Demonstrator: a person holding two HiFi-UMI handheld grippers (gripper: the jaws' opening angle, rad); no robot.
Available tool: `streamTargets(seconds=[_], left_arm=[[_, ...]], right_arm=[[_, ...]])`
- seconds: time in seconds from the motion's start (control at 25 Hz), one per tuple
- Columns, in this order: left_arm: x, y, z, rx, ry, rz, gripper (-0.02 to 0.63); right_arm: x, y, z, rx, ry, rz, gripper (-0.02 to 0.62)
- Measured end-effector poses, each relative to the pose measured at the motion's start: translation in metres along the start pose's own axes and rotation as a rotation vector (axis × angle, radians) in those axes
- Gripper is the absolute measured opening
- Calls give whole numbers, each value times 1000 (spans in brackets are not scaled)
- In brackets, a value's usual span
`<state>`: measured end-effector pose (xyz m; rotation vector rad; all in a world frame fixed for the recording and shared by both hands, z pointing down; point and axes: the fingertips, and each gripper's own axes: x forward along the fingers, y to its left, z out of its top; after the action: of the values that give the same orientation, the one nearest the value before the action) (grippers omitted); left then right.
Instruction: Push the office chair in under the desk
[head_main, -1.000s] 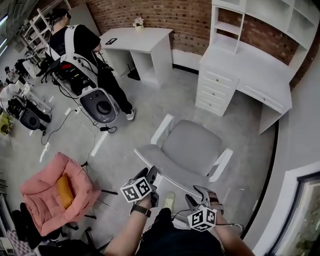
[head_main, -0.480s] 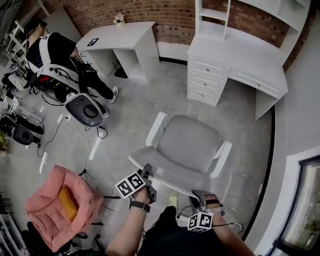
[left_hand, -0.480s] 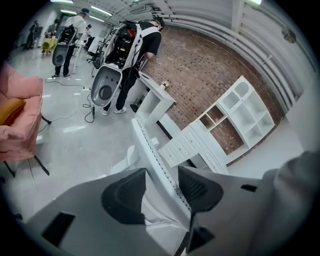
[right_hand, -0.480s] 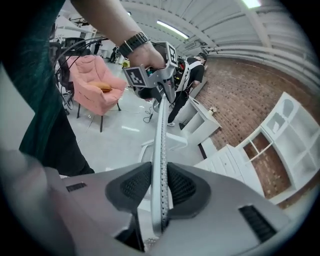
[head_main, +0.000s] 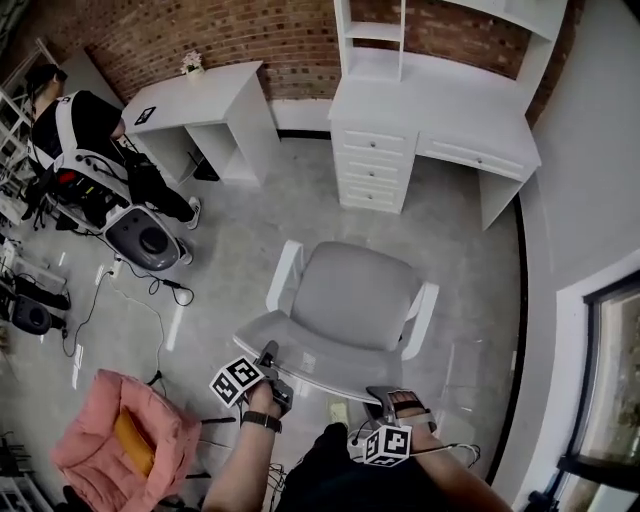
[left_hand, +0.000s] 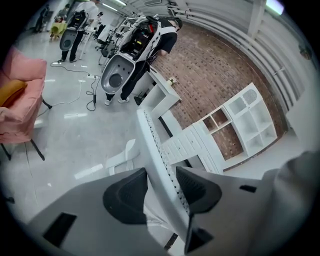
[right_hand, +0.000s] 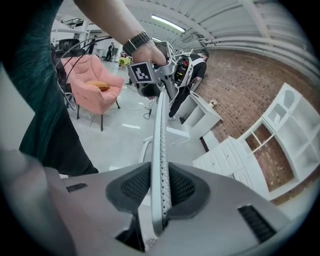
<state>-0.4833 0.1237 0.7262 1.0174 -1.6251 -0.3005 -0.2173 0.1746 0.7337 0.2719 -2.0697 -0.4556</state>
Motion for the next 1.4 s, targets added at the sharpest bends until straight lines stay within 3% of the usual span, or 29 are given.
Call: streamTargets(seconds=[0.8,1.12,1.4], left_arm=[[69,-95,-73,45,197,-136,190],[82,-123,-100,3,224,-148,167],[99,-151,-142,2,340,-196,166]], right_arm=[[-22,-58,-101,109,147,-69,84],[-35,-74,-135,103,178,-113,87],[-49,-96,-178,117,244,-146,95]])
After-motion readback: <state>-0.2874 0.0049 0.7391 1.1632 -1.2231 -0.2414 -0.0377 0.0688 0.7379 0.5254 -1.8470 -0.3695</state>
